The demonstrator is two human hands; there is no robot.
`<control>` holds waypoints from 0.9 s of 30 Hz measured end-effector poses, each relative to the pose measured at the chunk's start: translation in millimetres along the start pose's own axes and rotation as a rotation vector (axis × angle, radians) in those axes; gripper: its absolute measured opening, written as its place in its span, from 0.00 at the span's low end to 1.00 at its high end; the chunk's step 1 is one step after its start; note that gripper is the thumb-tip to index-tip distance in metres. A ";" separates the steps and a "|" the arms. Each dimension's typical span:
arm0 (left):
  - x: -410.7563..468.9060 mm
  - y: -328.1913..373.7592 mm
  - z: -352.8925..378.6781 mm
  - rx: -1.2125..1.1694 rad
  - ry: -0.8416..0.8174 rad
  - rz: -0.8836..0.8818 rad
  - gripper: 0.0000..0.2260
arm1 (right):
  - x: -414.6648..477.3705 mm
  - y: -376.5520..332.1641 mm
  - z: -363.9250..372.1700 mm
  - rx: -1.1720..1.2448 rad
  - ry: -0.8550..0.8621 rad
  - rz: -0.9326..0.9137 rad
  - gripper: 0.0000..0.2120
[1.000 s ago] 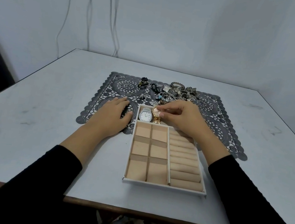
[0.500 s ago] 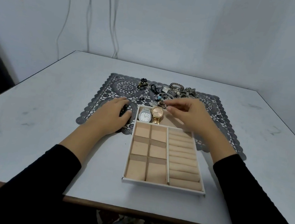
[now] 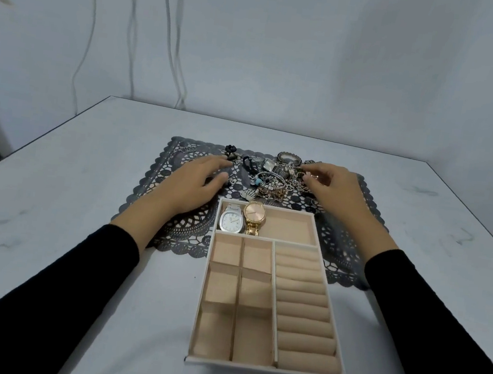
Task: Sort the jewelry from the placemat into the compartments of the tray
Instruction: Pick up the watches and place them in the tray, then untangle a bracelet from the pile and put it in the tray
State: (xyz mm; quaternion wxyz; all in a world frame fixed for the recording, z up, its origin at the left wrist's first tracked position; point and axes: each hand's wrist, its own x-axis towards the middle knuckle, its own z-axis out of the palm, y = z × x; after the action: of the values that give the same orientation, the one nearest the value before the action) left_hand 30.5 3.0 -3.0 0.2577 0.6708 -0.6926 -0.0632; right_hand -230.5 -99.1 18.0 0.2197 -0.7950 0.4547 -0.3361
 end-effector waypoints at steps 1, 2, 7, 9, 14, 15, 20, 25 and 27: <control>6.6 -2.1 2.0 -0.006 -0.015 0.010 0.18 | 4.4 2.1 1.9 -0.036 0.002 -0.002 0.12; 13.1 -3.6 3.9 -0.014 -0.023 0.022 0.18 | 8.4 3.6 3.5 -0.065 0.002 -0.006 0.12; 41.2 -4.8 11.3 -0.049 -0.033 0.076 0.18 | 28.2 12.1 9.1 -0.152 -0.012 -0.040 0.13; 52.8 -3.8 14.3 -0.051 -0.040 0.100 0.17 | 35.5 17.5 12.3 -0.156 -0.025 -0.049 0.13; 79.8 2.2 22.0 -0.047 -0.070 0.149 0.17 | 50.2 27.5 18.0 -0.138 -0.057 -0.079 0.11; 84.2 3.1 23.9 -0.057 -0.082 0.150 0.17 | 52.4 28.7 18.2 -0.132 -0.061 -0.083 0.11; 103.6 5.8 32.9 -0.086 -0.094 0.179 0.15 | 61.1 35.3 19.8 -0.096 -0.090 -0.084 0.10; 115.2 4.5 39.3 -0.073 -0.107 0.196 0.14 | 68.1 42.7 16.0 -0.048 -0.083 -0.056 0.08; 116.9 3.6 40.2 -0.091 -0.094 0.203 0.12 | 69.5 45.1 12.6 -0.034 -0.084 -0.042 0.07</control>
State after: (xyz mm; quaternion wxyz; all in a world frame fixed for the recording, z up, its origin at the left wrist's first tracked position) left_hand 13.3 -119.4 -4.2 0.2602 0.5810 -0.7647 -0.0995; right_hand -222.1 -181.2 3.2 0.2178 -0.8214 0.4339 -0.2992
